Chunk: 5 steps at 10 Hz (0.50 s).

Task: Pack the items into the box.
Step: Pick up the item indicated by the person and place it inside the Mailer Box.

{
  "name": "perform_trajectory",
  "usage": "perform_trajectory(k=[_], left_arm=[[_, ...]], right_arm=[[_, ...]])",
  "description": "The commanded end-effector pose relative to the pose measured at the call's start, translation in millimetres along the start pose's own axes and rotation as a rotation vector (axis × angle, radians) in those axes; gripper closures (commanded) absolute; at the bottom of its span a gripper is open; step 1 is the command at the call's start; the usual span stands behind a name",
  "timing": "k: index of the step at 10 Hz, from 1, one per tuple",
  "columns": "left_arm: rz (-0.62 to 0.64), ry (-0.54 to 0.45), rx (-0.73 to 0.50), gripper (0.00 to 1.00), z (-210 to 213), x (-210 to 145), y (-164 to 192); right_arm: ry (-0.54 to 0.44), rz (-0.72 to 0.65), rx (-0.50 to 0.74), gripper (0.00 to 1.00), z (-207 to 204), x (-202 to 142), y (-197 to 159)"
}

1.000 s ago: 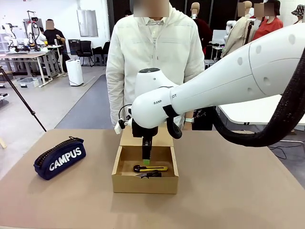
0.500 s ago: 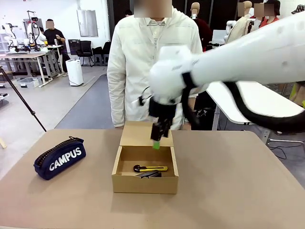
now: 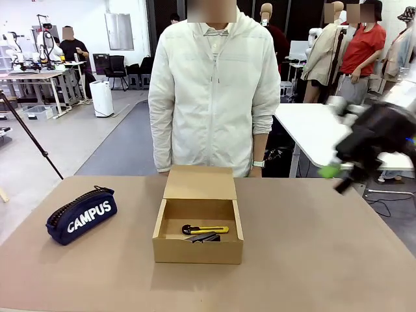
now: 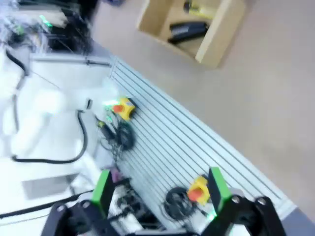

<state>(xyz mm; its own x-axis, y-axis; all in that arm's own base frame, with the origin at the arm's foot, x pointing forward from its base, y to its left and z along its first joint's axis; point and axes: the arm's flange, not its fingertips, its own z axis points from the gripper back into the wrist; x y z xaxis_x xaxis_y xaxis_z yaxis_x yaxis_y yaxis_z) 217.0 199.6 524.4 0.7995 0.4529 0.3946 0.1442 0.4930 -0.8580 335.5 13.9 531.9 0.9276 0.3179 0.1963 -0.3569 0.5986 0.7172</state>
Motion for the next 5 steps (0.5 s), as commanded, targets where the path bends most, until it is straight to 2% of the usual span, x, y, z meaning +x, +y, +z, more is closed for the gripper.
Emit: perform_trajectory(k=[1, 2, 3, 4, 5], left_arm=[[-0.017, -0.01, -0.019, 0.0, 0.4, 0.2, -0.5], [-0.017, -0.01, -0.019, 0.0, 0.4, 0.2, -0.5], [-0.017, -0.01, -0.019, 0.0, 0.4, 0.2, -0.5], [-0.017, -0.01, -0.019, 0.0, 0.4, 0.2, -0.5], [-0.017, -0.01, -0.019, 0.0, 0.4, 0.2, -0.5]], right_arm=[[-0.514, -0.002, 0.291, 0.0, 11.4, -64.7, -55.8], [-0.685, -0.037, 0.364, 0.0, 8.5, -89.6, -80.2], [-0.783, -0.161, 0.404, 0.0, -1.4, -92.2, -100.0], [-0.732, -0.213, 0.293, 0.0, -24.3, -64.2, -106.3], [-0.414, -0.146, 0.263, 0.0, 34.1, -96.5, -91.1]])
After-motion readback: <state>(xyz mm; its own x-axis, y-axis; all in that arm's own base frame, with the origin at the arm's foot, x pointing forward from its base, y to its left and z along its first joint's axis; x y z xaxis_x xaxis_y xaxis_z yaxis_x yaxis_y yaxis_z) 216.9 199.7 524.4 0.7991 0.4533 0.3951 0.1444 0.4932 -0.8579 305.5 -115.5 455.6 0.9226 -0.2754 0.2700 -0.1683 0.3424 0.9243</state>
